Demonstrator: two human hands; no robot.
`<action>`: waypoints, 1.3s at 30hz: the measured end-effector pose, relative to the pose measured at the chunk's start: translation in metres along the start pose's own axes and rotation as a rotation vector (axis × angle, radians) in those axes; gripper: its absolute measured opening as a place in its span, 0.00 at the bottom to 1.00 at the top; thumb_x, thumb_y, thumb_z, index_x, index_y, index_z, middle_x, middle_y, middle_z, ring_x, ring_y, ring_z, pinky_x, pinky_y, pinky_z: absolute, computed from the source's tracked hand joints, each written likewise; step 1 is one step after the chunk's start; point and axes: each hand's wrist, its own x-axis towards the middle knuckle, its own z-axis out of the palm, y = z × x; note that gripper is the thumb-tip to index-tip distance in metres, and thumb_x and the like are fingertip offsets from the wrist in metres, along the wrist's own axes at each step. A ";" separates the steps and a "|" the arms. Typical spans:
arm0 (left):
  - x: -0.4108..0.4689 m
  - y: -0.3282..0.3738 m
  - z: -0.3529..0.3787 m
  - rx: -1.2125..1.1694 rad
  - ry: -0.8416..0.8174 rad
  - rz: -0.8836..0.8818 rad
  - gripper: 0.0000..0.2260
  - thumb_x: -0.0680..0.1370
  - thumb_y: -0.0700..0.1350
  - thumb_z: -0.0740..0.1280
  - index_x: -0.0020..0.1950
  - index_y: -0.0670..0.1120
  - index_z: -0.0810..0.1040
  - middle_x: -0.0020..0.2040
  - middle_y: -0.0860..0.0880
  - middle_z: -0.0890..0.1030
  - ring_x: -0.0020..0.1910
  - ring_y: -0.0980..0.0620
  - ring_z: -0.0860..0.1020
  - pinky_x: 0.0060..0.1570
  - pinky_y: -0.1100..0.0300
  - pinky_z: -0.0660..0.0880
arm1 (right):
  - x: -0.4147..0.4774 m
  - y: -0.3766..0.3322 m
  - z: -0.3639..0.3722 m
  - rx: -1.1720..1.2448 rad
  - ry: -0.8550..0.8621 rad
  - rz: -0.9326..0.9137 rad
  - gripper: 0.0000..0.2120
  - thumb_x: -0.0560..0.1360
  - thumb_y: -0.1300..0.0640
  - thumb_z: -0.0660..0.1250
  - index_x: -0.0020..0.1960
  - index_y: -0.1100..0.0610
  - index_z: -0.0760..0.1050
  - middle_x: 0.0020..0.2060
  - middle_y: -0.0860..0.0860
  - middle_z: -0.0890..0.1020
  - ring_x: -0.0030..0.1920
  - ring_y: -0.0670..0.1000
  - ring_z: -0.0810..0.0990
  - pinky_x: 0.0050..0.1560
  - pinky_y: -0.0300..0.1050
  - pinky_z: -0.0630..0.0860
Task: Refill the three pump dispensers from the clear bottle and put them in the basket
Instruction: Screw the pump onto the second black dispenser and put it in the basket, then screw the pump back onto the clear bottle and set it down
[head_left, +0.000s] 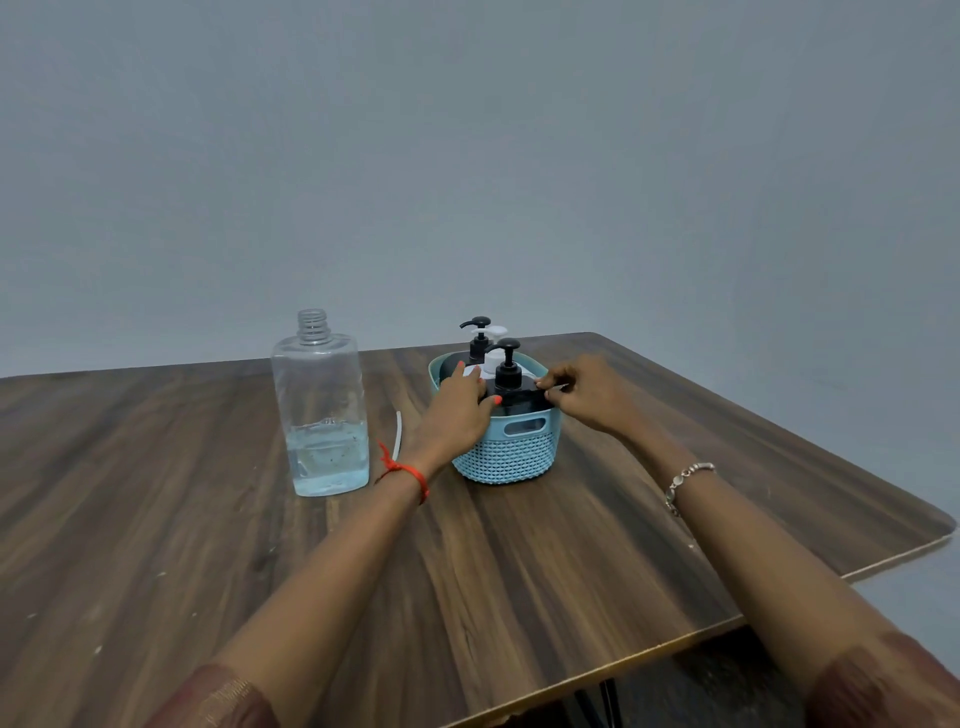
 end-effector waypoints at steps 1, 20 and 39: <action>-0.002 -0.001 0.000 0.054 -0.048 0.000 0.13 0.81 0.47 0.57 0.51 0.39 0.76 0.69 0.42 0.69 0.73 0.44 0.59 0.65 0.50 0.61 | -0.001 -0.001 0.000 -0.034 -0.015 -0.012 0.07 0.70 0.66 0.65 0.43 0.65 0.81 0.43 0.56 0.85 0.41 0.49 0.80 0.37 0.33 0.71; -0.112 -0.078 -0.080 -0.087 0.624 0.017 0.12 0.72 0.33 0.69 0.55 0.35 0.77 0.61 0.38 0.75 0.64 0.42 0.71 0.63 0.65 0.60 | -0.047 -0.102 0.104 -0.319 -0.386 -0.464 0.26 0.71 0.72 0.60 0.67 0.55 0.68 0.63 0.53 0.70 0.58 0.54 0.74 0.51 0.53 0.75; -0.075 -0.124 -0.107 -0.533 0.437 -0.254 0.38 0.72 0.53 0.71 0.75 0.44 0.56 0.74 0.46 0.62 0.72 0.49 0.63 0.69 0.51 0.63 | 0.067 -0.194 0.023 0.646 0.351 -0.240 0.02 0.73 0.64 0.68 0.44 0.61 0.80 0.36 0.60 0.82 0.31 0.46 0.75 0.33 0.41 0.71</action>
